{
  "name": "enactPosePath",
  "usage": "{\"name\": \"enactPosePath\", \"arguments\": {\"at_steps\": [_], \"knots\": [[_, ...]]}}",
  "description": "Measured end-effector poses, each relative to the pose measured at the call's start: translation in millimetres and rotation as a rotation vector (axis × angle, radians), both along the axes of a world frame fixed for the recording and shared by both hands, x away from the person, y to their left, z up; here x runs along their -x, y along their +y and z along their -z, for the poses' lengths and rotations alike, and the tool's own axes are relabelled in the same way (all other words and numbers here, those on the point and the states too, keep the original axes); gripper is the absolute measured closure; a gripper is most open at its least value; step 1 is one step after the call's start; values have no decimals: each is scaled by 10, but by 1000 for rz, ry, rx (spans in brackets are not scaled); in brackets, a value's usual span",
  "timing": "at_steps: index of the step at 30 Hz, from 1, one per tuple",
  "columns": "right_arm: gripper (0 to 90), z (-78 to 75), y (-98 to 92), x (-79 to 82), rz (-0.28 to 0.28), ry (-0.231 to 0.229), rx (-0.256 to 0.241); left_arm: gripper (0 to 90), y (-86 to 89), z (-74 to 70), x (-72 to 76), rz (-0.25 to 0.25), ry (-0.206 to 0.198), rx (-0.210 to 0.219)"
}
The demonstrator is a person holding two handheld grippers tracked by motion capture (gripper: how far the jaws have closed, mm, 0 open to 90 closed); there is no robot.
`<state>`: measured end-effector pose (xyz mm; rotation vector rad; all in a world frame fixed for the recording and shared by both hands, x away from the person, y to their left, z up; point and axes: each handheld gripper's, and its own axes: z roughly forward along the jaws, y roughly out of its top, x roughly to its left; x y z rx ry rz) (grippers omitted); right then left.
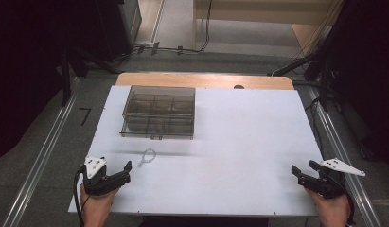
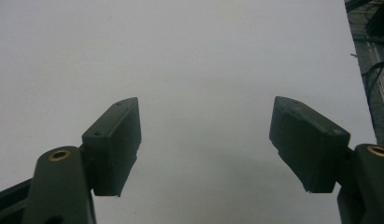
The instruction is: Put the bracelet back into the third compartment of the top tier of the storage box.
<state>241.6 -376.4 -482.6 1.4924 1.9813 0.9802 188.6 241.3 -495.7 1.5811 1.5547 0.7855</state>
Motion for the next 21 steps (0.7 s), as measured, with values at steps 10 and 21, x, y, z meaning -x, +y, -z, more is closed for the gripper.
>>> {"name": "enactPosePath", "arguments": {"at_steps": [10, 21], "knots": [[238, -7, 8, 8, 2, -1, -2, 68, -15, 6, -21, 8, 8, 0], [238, -7, 9, 12, 3, -3, 0, 87, -31, 19, -57, 14, 13, 12]]}}
